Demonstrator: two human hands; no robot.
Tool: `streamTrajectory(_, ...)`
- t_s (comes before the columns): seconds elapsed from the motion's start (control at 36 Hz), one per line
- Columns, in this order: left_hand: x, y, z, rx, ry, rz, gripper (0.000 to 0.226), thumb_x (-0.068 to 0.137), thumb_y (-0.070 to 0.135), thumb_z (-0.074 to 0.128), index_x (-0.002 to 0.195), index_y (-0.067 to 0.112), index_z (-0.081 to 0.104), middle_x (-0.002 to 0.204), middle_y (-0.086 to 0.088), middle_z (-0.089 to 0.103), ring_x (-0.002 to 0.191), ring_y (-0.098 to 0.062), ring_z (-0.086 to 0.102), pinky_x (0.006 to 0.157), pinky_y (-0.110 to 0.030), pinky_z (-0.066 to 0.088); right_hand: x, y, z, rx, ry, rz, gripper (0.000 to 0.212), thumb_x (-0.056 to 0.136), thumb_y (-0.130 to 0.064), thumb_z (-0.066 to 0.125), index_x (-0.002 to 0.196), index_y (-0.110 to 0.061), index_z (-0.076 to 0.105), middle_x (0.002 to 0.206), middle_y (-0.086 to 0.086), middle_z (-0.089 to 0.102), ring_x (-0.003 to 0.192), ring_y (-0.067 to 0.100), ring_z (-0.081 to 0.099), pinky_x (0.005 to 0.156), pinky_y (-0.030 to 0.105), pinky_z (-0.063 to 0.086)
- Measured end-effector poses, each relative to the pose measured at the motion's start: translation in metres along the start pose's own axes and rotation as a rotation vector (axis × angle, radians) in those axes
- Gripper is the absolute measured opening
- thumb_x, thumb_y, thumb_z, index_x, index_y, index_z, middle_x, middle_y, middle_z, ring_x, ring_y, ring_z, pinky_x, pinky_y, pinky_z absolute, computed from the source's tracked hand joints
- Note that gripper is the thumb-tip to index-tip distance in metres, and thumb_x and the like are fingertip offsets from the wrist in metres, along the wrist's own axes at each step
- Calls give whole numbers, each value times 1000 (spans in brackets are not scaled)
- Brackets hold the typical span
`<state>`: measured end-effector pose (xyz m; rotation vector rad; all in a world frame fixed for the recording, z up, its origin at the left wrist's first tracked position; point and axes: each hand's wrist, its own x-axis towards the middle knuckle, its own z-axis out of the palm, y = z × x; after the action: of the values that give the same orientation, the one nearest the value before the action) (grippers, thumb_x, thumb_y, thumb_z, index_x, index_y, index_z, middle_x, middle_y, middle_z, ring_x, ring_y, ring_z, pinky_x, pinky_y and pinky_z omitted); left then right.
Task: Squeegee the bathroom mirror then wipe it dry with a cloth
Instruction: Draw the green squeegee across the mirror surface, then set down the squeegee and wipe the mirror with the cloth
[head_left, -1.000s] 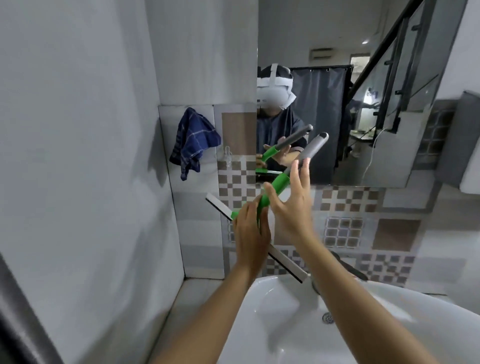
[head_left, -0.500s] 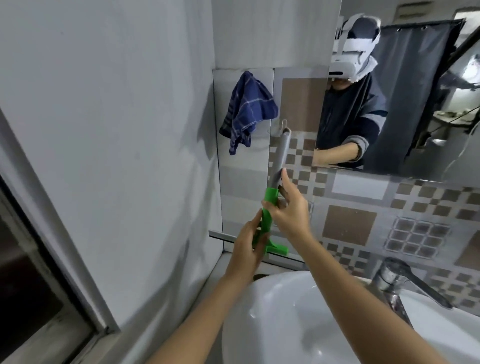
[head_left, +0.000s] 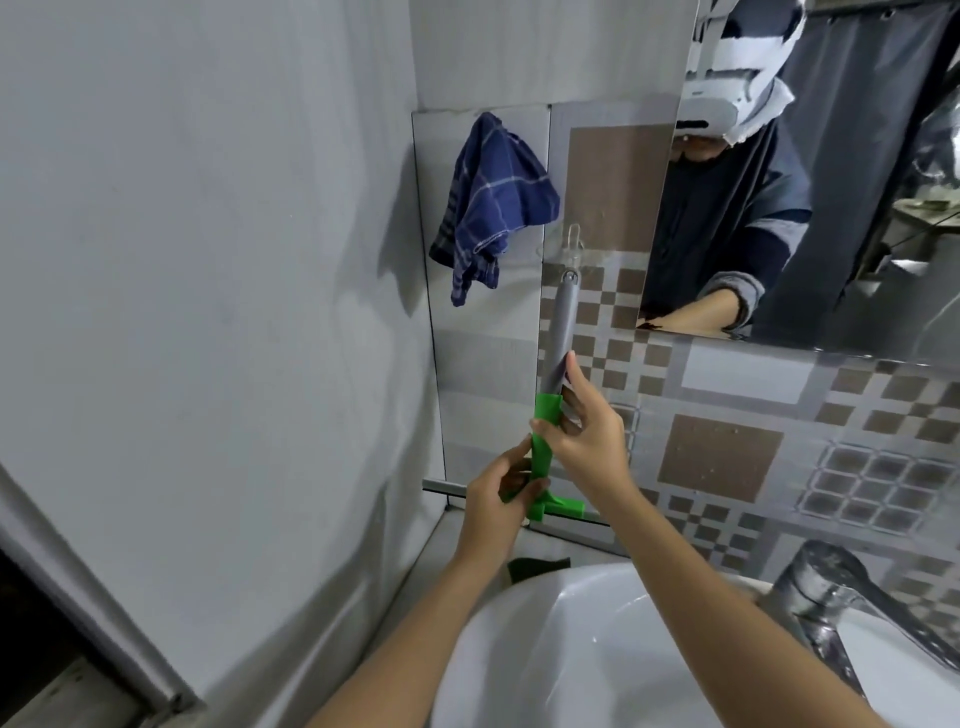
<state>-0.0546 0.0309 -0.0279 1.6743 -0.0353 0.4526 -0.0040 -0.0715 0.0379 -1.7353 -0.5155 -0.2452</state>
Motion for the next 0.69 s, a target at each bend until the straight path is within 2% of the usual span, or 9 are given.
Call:
streamTrajectory(0.11, 8, -10, 6, 30, 22, -8, 37, 87, 8, 61, 119, 25, 53, 101, 8, 66, 96, -4, 63, 85, -20, 52, 5, 8, 1, -20, 14, 4, 82, 78, 5, 66, 145, -16, 24, 123, -13, 45, 115, 3, 46, 95, 17, 44)
streamTrajectory(0.17, 13, -11, 9, 34, 26, 4, 33, 87, 10, 61, 113, 28, 54, 104, 8, 66, 96, -4, 63, 84, -20, 52, 7, 12, 1, -25, 22, 2, 82, 78, 6, 66, 145, -17, 24, 125, -14, 44, 117, 4, 45, 99, 24, 44)
streamTrajectory(0.25, 20, -14, 11, 38, 22, 32, 29, 88, 11, 61, 114, 22, 55, 107, 7, 65, 98, -4, 62, 83, -16, 51, 11, 17, 3, -43, 27, -6, 82, 78, 6, 66, 145, -19, 25, 126, -14, 44, 119, 5, 44, 102, 32, 43)
streamTrajectory(0.39, 30, -21, 15, 13, 35, 38, 28, 88, 9, 60, 107, 29, 56, 105, 6, 65, 96, -5, 62, 80, -14, 50, 17, 23, 4, -41, 46, -3, 82, 78, 5, 67, 144, -23, 27, 140, 0, 45, 128, 13, 43, 105, 34, 41)
streamTrajectory(0.5, 35, -23, 19, -36, 44, 29, 28, 90, 5, 56, 106, 29, 57, 103, 6, 66, 96, -5, 62, 79, -13, 49, 21, 30, 4, -60, 54, -8, 80, 78, 4, 67, 143, -25, 29, 140, -1, 45, 127, 12, 44, 105, 32, 42)
streamTrajectory(0.61, 36, -22, 16, 6, 9, 38, 31, 92, 5, 51, 108, 32, 55, 108, 8, 63, 100, 1, 59, 86, -14, 49, 21, 30, -1, -183, 121, -111, 69, 81, 1, 65, 139, -20, 36, 130, -9, 43, 114, 5, 47, 101, 29, 45)
streamTrajectory(0.69, 48, -9, 4, 92, 112, 114, 36, 91, 6, 53, 111, 36, 52, 113, 14, 58, 104, 7, 55, 94, -15, 45, 24, 18, -7, -195, 226, -196, 58, 83, -1, 63, 134, -17, 43, 126, -8, 41, 117, 12, 47, 101, 37, 46)
